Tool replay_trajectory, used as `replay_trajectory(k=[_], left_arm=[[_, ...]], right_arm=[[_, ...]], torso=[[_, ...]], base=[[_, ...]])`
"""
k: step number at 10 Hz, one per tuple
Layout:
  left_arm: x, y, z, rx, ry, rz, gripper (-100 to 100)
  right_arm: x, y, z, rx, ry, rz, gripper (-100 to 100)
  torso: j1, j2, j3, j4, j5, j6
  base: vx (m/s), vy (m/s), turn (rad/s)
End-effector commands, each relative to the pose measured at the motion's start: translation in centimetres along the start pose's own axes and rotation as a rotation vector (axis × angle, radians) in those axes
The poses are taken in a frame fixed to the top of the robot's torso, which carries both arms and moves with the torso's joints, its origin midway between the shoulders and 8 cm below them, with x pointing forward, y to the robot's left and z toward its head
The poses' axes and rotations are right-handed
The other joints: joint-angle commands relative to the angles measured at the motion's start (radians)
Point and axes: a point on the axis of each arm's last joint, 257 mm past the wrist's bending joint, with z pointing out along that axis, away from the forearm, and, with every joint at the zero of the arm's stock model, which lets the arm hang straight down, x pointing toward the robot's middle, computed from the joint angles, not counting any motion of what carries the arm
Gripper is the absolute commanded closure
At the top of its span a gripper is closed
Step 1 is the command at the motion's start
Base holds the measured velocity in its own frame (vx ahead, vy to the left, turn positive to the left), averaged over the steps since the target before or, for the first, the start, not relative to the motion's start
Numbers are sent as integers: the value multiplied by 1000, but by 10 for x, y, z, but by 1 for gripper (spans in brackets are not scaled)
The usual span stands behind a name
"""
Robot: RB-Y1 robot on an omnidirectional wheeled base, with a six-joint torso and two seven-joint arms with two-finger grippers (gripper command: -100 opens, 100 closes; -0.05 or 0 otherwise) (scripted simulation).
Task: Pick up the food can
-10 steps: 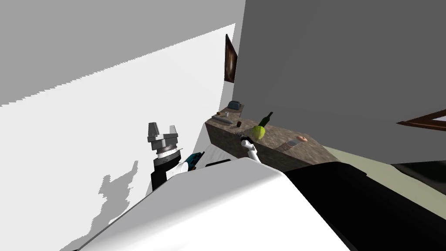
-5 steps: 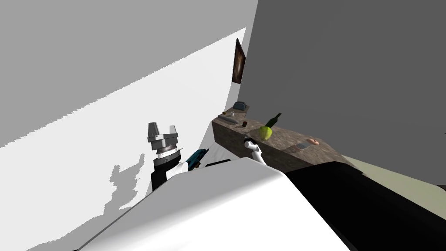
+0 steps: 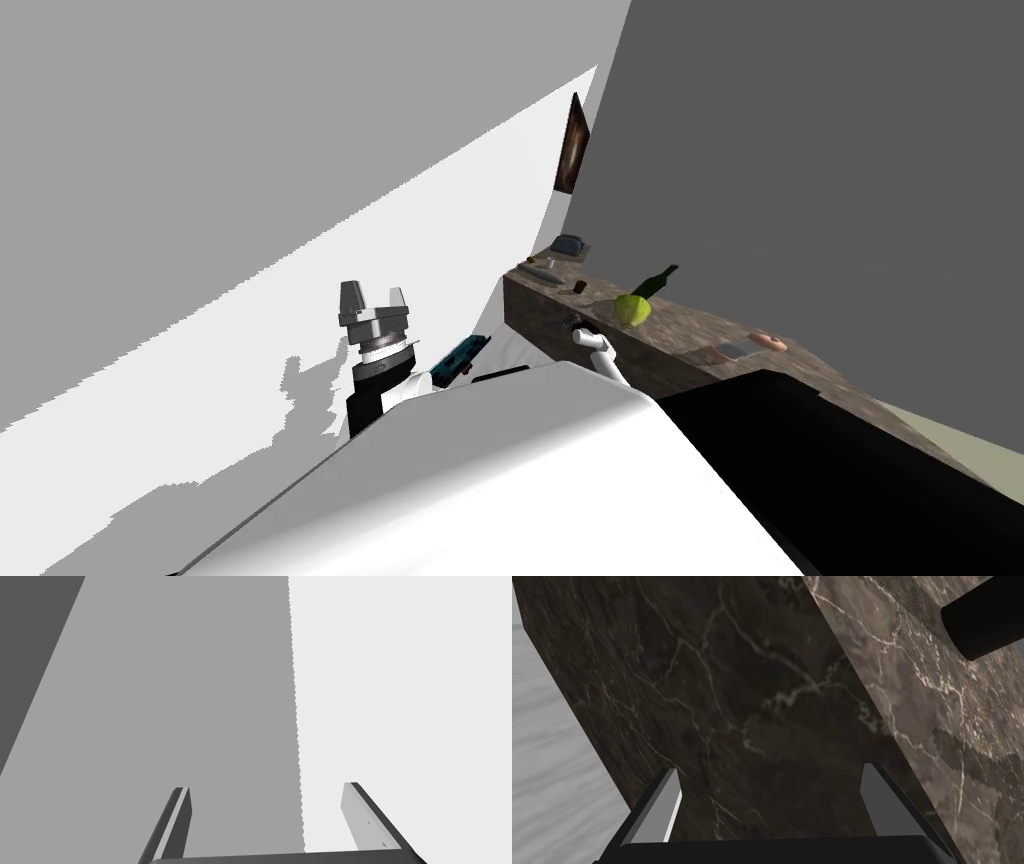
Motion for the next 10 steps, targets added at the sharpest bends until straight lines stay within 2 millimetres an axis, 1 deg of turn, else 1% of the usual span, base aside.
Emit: replay_trajectory(k=[1, 2, 3, 4, 5, 6, 7, 8, 9, 10], left_arm=[[0, 0, 0, 0, 0, 0, 0], [0, 0, 0, 0, 0, 0, 0], [0, 0, 0, 0, 0, 0, 0], [0, 0, 0, 0, 0, 0, 0], [0, 0, 0, 0, 0, 0, 0], [0, 0, 0, 0, 0, 0, 0], [0, 0, 0, 0, 0, 0, 0], [0, 0, 0, 0, 0, 0, 0], [0, 0, 0, 0, 0, 0, 0], [0, 0, 0, 0, 0, 0, 0]], right_arm=[[-15, 7, 2, -2, -41, -46, -100], [-49, 20, -2, -2, -117, -113, -100], [-50, 21, -2, -6, -122, -129, -100], [-85, 36, -9, -3, -202, -196, -100], [-86, 38, -9, -7, -208, -213, -100], [-121, 54, -18, -3, -291, -283, -100], [-121, 55, -18, -6, -296, -297, -100], [-155, 71, -30, 1, -379, -357, -100], [-156, 74, -30, -4, -386, -379, -100], [-188, 91, -44, 6, -470, -437, -100]], torso=[[0, 0, 0, 0, 0, 0], [-2, 0, 0, 0, 0, 1], [-2, 0, 0, 0, 0, 0], [-3, 0, 0, 0, 0, 1], [-2, 0, 0, 0, 0, 0], [-3, 0, 0, 0, 0, 1], [-2, 0, 0, 0, 0, 0], [-4, 0, 0, 0, 0, 1], [-4, -1, 0, 0, -1, 0], [-5, -1, 0, 0, -1, 1]], base=[[-23, 105, 104], [-22, 113, 260], [-9, 95, 121], [-8, 112, 234], [-9, 98, 143], [-5, 121, 261], [1, 87, 113], [13, 89, 250], [14, 76, 135], [5, 104, 244]])
